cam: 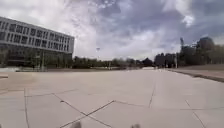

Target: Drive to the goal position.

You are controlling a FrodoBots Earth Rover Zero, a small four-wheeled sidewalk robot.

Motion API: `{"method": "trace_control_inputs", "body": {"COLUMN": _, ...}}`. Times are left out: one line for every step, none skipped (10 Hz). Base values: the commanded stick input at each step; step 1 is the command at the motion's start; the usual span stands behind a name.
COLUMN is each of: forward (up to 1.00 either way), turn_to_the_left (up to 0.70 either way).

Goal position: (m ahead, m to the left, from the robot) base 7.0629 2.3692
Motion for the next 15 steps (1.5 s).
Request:
{"method": "trace_control_inputs", "body": {"forward": 0.7, "turn_to_the_left": -0.05}}
{"method": "trace_control_inputs", "body": {"forward": 0.7, "turn_to_the_left": 0.0}}
{"method": "trace_control_inputs", "body": {"forward": 0.7, "turn_to_the_left": 0.0}}
{"method": "trace_control_inputs", "body": {"forward": 0.7, "turn_to_the_left": 0.0}}
{"method": "trace_control_inputs", "body": {"forward": 0.7, "turn_to_the_left": 0.0}}
{"method": "trace_control_inputs", "body": {"forward": 0.7, "turn_to_the_left": 0.0}}
{"method": "trace_control_inputs", "body": {"forward": 0.7, "turn_to_the_left": 0.0}}
{"method": "trace_control_inputs", "body": {"forward": 0.7, "turn_to_the_left": 0.0}}
{"method": "trace_control_inputs", "body": {"forward": 0.7, "turn_to_the_left": 0.0}}
{"method": "trace_control_inputs", "body": {"forward": 0.7, "turn_to_the_left": 0.0}}
{"method": "trace_control_inputs", "body": {"forward": 0.7, "turn_to_the_left": 0.0}}
{"method": "trace_control_inputs", "body": {"forward": 0.7, "turn_to_the_left": 0.0}}
{"method": "trace_control_inputs", "body": {"forward": 0.7, "turn_to_the_left": 0.0}}
{"method": "trace_control_inputs", "body": {"forward": 0.7, "turn_to_the_left": 0.0}}
{"method": "trace_control_inputs", "body": {"forward": 0.7, "turn_to_the_left": 0.0}}
